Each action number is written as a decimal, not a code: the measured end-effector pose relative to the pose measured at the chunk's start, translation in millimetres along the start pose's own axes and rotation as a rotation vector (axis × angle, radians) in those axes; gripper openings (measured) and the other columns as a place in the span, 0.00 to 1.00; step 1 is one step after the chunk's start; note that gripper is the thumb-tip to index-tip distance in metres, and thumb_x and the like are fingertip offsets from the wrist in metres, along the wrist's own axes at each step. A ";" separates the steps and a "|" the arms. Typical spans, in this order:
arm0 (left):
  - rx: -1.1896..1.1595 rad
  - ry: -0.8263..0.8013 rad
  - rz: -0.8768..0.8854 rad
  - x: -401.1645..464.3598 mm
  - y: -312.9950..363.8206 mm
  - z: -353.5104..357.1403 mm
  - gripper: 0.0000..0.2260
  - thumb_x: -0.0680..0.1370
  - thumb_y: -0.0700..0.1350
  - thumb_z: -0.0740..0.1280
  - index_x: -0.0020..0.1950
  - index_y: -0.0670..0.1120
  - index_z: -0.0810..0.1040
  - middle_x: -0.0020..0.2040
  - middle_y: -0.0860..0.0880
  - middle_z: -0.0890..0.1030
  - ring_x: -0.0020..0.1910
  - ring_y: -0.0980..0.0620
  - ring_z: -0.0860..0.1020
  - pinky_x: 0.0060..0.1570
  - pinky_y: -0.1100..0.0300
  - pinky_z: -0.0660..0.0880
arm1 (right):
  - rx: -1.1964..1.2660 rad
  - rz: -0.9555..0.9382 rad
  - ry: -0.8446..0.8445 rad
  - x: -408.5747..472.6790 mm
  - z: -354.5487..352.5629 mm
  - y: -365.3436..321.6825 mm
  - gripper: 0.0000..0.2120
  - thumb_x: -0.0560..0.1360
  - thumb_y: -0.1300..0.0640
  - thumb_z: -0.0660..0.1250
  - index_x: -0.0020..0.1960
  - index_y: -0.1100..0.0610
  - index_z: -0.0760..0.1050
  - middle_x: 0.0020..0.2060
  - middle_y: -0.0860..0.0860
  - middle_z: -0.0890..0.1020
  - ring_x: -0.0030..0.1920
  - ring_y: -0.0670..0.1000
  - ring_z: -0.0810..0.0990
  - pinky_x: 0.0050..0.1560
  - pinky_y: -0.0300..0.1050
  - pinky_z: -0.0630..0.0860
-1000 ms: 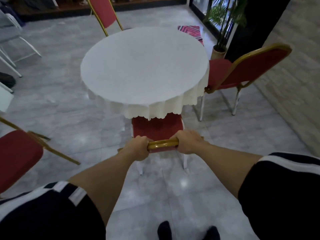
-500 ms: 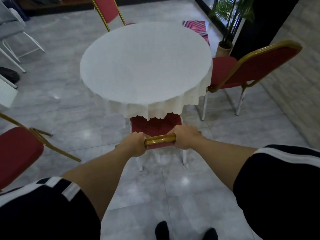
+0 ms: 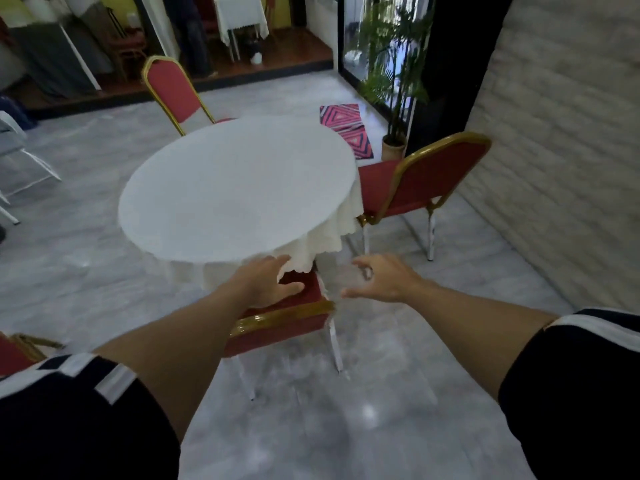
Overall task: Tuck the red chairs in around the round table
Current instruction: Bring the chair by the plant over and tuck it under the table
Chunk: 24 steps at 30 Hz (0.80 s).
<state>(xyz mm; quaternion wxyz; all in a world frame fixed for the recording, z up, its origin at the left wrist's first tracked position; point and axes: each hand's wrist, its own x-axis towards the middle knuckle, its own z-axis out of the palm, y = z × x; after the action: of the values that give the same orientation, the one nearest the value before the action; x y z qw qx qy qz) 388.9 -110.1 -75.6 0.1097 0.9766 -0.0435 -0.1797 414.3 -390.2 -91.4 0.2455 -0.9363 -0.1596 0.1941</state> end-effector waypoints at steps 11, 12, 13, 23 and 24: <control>0.118 0.039 0.124 91.6 238.8 -42.6 0.47 0.75 0.73 0.65 0.85 0.52 0.51 0.83 0.43 0.62 0.80 0.37 0.63 0.76 0.33 0.59 | 0.070 0.108 0.214 -85.6 -159.0 153.5 0.55 0.65 0.30 0.79 0.82 0.53 0.62 0.76 0.54 0.73 0.73 0.56 0.74 0.69 0.52 0.73; 0.116 0.037 0.135 102.5 252.6 -45.5 0.48 0.73 0.74 0.65 0.85 0.53 0.51 0.83 0.43 0.63 0.79 0.36 0.65 0.75 0.31 0.60 | 0.056 0.117 0.230 -89.0 -169.6 163.7 0.54 0.66 0.30 0.79 0.82 0.53 0.61 0.76 0.54 0.73 0.74 0.56 0.73 0.69 0.52 0.72; 0.112 0.038 0.140 113.6 264.7 -48.0 0.48 0.71 0.76 0.65 0.84 0.55 0.53 0.81 0.44 0.66 0.77 0.36 0.67 0.74 0.30 0.61 | 0.060 0.121 0.241 -90.2 -178.9 175.9 0.54 0.67 0.31 0.79 0.83 0.52 0.61 0.77 0.54 0.72 0.74 0.56 0.73 0.69 0.52 0.72; 0.006 0.010 0.205 263.1 367.1 -71.1 0.52 0.66 0.75 0.69 0.83 0.57 0.53 0.74 0.45 0.75 0.61 0.45 0.82 0.58 0.48 0.82 | 0.079 0.201 0.292 -38.2 -278.5 288.4 0.53 0.68 0.33 0.79 0.84 0.50 0.58 0.80 0.53 0.67 0.77 0.56 0.69 0.71 0.51 0.68; 0.029 0.020 0.210 277.3 374.2 -74.0 0.51 0.68 0.74 0.69 0.84 0.55 0.53 0.75 0.46 0.73 0.67 0.44 0.79 0.66 0.46 0.77 | 0.073 0.203 0.297 -27.0 -288.7 297.1 0.53 0.68 0.34 0.79 0.83 0.50 0.58 0.80 0.53 0.67 0.77 0.56 0.69 0.71 0.51 0.69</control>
<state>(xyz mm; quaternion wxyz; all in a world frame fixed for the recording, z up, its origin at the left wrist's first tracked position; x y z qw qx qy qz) 656.8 -493.7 -16.8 0.1143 0.9699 -0.1470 -0.1567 578.8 -761.8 -6.5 0.2793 -0.9564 -0.0190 0.0833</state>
